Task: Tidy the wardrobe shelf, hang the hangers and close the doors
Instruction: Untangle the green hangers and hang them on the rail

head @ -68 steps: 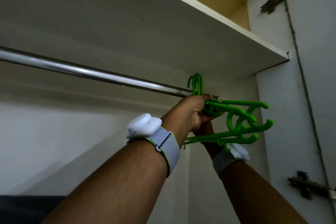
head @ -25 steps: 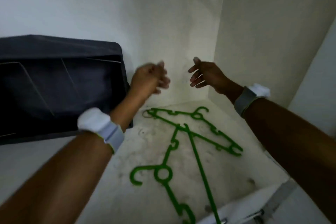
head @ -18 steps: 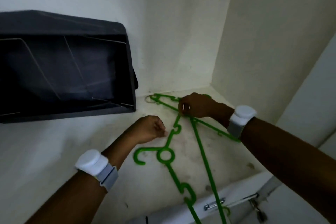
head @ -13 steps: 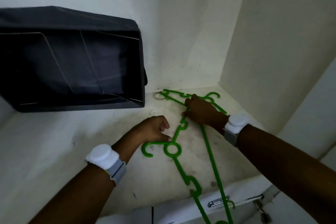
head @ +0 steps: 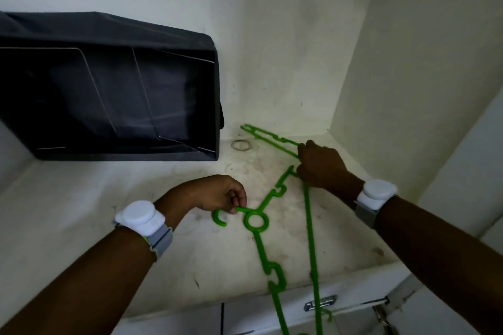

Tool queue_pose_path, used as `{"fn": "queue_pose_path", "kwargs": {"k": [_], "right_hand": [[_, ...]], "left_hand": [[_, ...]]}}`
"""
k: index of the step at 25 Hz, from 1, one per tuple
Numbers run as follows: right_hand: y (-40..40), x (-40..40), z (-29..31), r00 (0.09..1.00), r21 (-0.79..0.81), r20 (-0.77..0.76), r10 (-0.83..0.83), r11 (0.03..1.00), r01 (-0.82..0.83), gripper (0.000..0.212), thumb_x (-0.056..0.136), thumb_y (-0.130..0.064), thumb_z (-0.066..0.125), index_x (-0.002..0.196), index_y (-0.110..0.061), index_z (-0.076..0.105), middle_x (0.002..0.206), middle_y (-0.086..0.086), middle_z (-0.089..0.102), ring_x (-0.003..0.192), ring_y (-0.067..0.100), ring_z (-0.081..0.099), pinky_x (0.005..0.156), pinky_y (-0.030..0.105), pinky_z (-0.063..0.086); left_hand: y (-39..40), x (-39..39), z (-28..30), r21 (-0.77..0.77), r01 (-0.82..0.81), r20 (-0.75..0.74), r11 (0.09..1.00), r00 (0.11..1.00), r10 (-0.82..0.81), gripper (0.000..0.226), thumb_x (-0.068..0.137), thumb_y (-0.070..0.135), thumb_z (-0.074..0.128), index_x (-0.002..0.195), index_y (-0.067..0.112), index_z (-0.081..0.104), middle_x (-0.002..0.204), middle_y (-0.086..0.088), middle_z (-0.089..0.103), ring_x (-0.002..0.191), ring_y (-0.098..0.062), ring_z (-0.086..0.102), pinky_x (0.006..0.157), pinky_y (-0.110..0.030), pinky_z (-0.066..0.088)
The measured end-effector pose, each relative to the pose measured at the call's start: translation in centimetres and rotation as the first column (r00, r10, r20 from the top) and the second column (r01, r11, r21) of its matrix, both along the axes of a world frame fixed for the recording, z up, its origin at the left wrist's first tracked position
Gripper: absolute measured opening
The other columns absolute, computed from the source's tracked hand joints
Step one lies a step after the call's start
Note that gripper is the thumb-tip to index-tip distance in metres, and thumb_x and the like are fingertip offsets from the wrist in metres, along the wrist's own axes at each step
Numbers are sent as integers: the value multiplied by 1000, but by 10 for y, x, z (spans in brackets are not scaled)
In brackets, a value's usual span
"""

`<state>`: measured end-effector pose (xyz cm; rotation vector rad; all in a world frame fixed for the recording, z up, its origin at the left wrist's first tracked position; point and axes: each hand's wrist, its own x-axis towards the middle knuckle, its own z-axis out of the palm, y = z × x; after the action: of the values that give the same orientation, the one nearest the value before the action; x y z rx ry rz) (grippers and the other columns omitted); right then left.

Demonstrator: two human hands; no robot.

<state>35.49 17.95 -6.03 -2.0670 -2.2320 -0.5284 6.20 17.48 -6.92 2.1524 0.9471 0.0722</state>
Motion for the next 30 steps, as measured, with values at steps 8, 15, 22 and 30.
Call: {"fn": "queue_pose_path", "kwargs": {"k": [8, 15, 22, 30], "right_hand": [[-31, 28, 70, 999, 440, -31, 38, 898, -21, 37, 95, -21, 45, 120, 6, 50, 66, 16, 61, 48, 34, 54, 48, 35, 42], [-43, 21, 97, 722, 414, -676, 149, 887, 205, 29, 106, -28, 35, 109, -1, 44, 75, 22, 65, 57, 36, 62, 54, 48, 54], [-84, -29, 13, 261, -307, -905, -336, 940, 145, 33, 99, -13, 42, 68, -7, 53, 51, 7, 56, 37, 16, 49, 35, 23, 42], [-90, -53, -5, 107, -700, -706, -700, 713, 49, 18, 97, -12, 43, 94, 0, 55, 64, 16, 60, 42, 22, 60, 39, 28, 54]], "left_hand": [[8, -10, -16, 150, -52, 118, 987, 992, 35, 19, 81, 4, 77, 95, 16, 76, 86, 5, 70, 72, 6, 61, 72, -12, 49], [24, -9, -16, 280, -209, 123, 937, 976, 181, 14, 76, 15, 83, 84, 22, 75, 85, 1, 75, 73, -5, 66, 75, -25, 54], [31, -4, -23, 323, -535, 135, 781, 842, 522, 34, 68, 46, 86, 80, 21, 67, 87, -2, 72, 85, -20, 67, 77, -33, 55], [38, -15, -27, 101, -685, 312, 721, 710, 631, 28, 75, 11, 84, 99, 10, 69, 101, -22, 73, 92, -38, 71, 84, -47, 59]]}}
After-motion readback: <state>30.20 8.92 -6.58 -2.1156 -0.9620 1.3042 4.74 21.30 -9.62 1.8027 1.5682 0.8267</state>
